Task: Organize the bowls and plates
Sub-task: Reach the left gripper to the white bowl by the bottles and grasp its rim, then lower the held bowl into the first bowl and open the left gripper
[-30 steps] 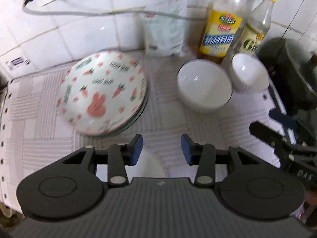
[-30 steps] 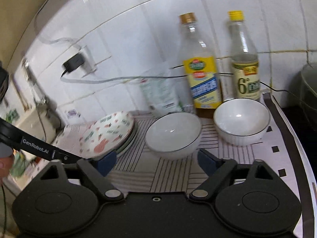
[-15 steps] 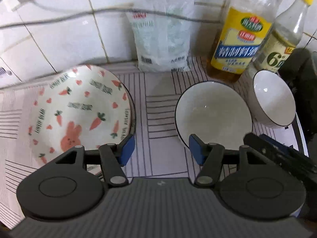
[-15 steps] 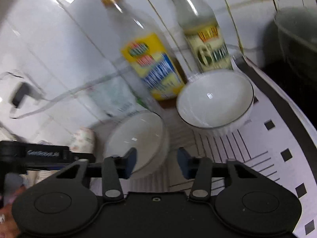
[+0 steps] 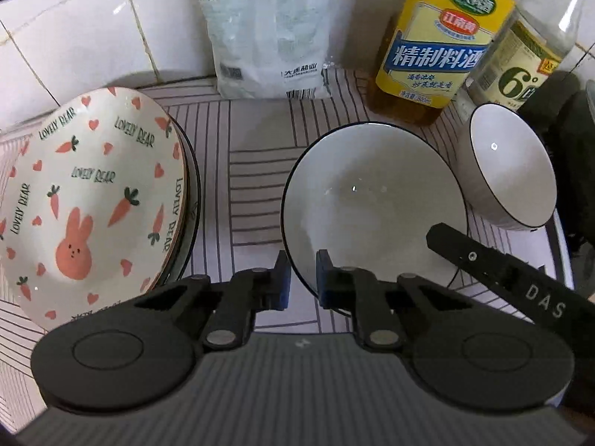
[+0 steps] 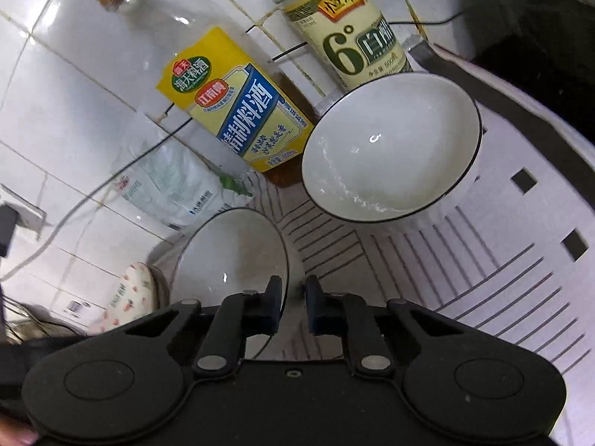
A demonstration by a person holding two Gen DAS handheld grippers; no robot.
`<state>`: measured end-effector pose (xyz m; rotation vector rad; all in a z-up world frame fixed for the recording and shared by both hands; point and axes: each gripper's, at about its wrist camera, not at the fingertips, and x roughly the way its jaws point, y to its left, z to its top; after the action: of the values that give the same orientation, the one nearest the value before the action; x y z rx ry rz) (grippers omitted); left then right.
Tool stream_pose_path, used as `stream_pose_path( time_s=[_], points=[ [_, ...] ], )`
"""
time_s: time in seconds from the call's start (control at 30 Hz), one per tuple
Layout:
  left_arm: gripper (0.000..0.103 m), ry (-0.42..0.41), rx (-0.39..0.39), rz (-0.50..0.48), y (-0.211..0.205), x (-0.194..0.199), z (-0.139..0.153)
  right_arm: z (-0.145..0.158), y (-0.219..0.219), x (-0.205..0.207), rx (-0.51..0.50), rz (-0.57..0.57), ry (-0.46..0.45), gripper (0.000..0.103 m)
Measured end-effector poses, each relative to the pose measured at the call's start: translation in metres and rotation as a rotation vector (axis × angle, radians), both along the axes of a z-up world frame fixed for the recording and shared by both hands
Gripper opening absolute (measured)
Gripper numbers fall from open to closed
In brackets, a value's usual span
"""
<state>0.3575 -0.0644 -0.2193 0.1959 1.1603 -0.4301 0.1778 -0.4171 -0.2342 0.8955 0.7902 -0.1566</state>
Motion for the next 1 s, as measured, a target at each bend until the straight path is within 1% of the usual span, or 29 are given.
stream_pose_path(
  time_s=[0.07, 0.17, 0.3, 0.47, 0.63, 0.8, 0.87, 1.0],
  points=[
    [0.012, -0.007, 0.006, 0.002, -0.002, -0.004, 0.003, 0.001, 0.002, 0.000, -0.010, -0.005, 0.006, 0.014],
    [0.012, 0.011, 0.008, 0.004, 0.000, -0.010, 0.009, 0.004, 0.006, -0.002, -0.027, -0.008, 0.025, 0.014],
    [0.013, 0.023, -0.006, -0.014, 0.008, -0.023, 0.022, 0.009, 0.006, -0.016, 0.014, -0.006, 0.015, 0.014],
    [0.013, 0.032, -0.005, -0.014, 0.022, -0.045, 0.038, 0.026, 0.012, -0.040, 0.043, -0.002, -0.014, 0.016],
    [0.013, 0.018, -0.003, -0.034, 0.041, -0.068, 0.056, 0.050, 0.029, -0.059, 0.003, 0.024, -0.016, 0.016],
    [0.013, -0.010, 0.017, -0.053, 0.060, -0.092, 0.075, 0.076, 0.049, -0.078, -0.032, 0.054, -0.024, 0.016],
    [0.013, -0.014, -0.002, -0.057, 0.071, -0.102, 0.082, 0.085, 0.057, -0.086, -0.053, 0.062, -0.023, 0.016],
    [0.013, -0.046, -0.030, -0.054, 0.094, -0.118, 0.093, 0.107, 0.082, -0.101, -0.148, 0.073, -0.037, 0.015]
  ],
)
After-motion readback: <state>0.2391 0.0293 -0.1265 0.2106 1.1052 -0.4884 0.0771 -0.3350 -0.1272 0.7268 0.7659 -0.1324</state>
